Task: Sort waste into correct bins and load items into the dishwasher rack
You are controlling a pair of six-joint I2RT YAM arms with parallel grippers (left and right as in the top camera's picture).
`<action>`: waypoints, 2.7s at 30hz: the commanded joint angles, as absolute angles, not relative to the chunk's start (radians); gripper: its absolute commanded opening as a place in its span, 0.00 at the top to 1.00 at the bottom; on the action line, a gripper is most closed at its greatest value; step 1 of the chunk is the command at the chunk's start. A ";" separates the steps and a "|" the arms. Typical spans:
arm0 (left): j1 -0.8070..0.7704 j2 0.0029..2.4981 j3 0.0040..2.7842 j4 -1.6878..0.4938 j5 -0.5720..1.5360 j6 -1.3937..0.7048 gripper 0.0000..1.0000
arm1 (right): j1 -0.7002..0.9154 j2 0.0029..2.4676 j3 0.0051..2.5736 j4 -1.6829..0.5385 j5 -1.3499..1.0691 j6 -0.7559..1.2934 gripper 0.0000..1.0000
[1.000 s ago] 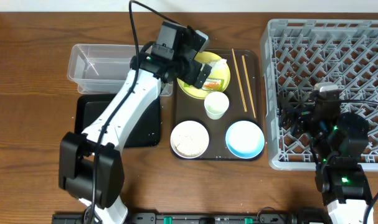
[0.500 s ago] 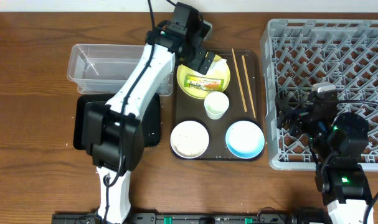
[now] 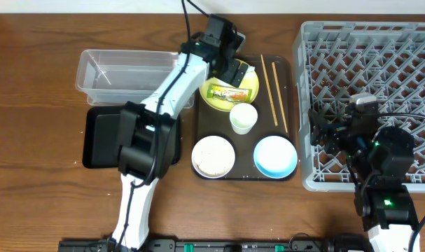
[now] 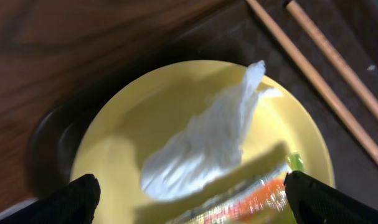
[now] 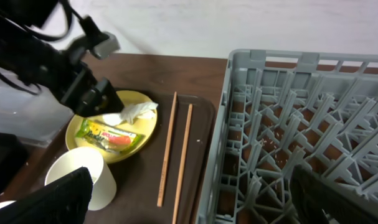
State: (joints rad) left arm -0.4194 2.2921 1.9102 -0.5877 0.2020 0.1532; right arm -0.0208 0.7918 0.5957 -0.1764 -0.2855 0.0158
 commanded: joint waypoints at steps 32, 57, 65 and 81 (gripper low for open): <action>-0.368 1.998 1.929 -0.688 0.185 0.070 0.94 | -0.025 0.790 0.624 -0.198 -0.296 0.030 0.01; -0.032 1.961 1.802 -0.933 0.014 -0.200 0.66 | -0.025 0.790 0.624 -0.169 -0.297 0.030 0.01; -0.033 1.956 1.803 -0.953 0.070 -0.172 0.51 | -0.025 0.790 0.624 -0.169 -0.296 0.030 0.01; -0.312 2.051 1.803 -0.859 0.276 0.250 0.34 | -0.025 0.790 0.624 -0.170 -0.297 0.030 0.01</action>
